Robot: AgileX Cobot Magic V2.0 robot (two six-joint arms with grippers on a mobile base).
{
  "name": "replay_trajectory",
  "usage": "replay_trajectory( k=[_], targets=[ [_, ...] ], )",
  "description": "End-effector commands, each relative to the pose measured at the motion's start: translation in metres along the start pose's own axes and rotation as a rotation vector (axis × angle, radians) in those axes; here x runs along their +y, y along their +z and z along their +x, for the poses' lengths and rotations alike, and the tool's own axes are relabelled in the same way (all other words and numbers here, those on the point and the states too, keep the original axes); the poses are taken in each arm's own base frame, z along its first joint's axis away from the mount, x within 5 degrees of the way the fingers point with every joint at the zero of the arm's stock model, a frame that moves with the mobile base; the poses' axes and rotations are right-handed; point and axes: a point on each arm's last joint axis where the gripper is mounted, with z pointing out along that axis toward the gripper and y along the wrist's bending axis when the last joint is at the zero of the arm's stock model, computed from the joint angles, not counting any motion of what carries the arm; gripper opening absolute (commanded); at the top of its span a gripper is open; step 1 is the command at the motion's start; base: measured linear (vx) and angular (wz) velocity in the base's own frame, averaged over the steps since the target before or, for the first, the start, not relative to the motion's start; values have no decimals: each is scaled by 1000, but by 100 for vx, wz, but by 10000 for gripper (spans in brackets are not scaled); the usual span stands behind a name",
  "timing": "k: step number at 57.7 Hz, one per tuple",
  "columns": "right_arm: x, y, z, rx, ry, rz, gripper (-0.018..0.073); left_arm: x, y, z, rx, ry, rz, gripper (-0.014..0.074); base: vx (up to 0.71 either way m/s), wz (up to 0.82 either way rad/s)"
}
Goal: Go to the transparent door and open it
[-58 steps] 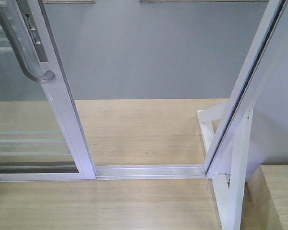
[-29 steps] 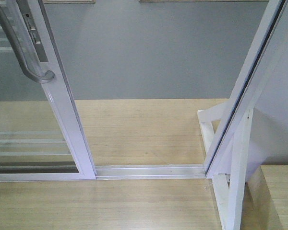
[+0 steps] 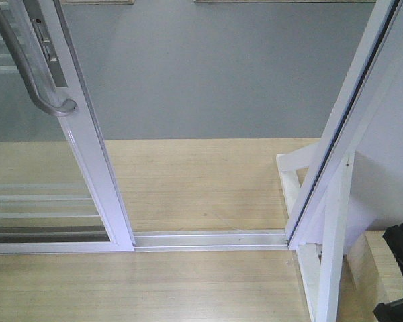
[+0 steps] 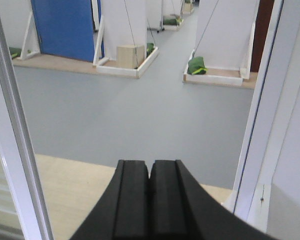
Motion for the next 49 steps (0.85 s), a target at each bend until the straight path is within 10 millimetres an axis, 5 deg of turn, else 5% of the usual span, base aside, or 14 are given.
replay_trajectory(
  k=[1, 49],
  targets=[
    [0, -2, -6, -114, -14, 1, 0, 1, 1, 1, -67, -12, -18, -6, 0, 0],
    [0, -2, -5, -107, -15, 2, 0, 1, 1, 1, -67, -12, -18, -6, 0, 0]
  ],
)
